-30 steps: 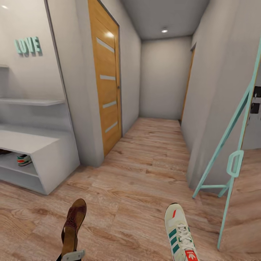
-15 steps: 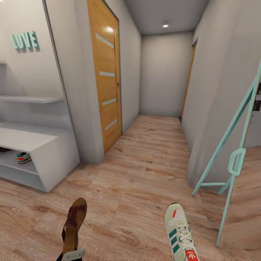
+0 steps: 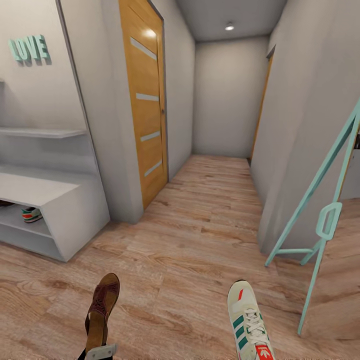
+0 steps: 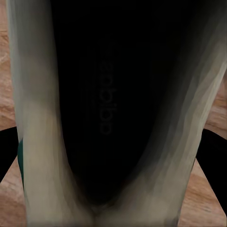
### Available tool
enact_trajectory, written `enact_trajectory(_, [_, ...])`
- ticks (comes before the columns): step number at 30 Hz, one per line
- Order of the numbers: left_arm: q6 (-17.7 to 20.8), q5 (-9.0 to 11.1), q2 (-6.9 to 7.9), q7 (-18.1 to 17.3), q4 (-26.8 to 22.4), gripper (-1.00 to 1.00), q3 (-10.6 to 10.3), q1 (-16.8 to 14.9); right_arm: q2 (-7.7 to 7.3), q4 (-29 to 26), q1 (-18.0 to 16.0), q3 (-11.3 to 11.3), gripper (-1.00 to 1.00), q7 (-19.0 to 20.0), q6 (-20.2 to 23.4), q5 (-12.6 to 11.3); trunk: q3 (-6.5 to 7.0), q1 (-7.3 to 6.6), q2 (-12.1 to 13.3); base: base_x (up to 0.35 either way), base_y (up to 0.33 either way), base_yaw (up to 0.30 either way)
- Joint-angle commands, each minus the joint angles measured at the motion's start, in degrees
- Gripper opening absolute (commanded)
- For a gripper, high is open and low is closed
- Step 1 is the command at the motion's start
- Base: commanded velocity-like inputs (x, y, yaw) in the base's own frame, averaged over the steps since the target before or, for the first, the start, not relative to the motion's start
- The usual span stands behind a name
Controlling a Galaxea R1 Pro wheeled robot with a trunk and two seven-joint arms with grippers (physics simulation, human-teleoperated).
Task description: Pick up the two gym shoes and the two sandals from the corridor floor and place them onto the hallstand (shoe rack) in the corridor, making sure they are on the rack and not on the floor. Arrange them so the two gym shoes are next to each other and the two sandals are next to each other.
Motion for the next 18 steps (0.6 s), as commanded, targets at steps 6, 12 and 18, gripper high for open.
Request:
enact_trajectory(6, [-0.1,-0.8,-0.03,0.2,0.2,-1.0,0.1,0.0,0.02,0.0,0.0,-0.1,-1.0,-0.2,0.0,0.6,-0.59,-0.01,0.0,0.0,0.0,0.0])
enact_trajectory(12, [-0.1,-0.8,0.0,0.2,0.3,-1.0,0.1,0.0,0.02,0.0,0.0,-0.1,-1.0,-0.2,0.0,0.6,-1.13,-0.01,0.0,0.0,0.06,0.0])
enact_trajectory(18, [-0.1,-0.7,0.0,0.2,0.2,-1.0,0.1,0.0,0.02,-0.1,0.0,-0.1,-1.0,-0.2,0.0,0.6,-1.67,-0.01,0.0,0.0,0.254,0.0])
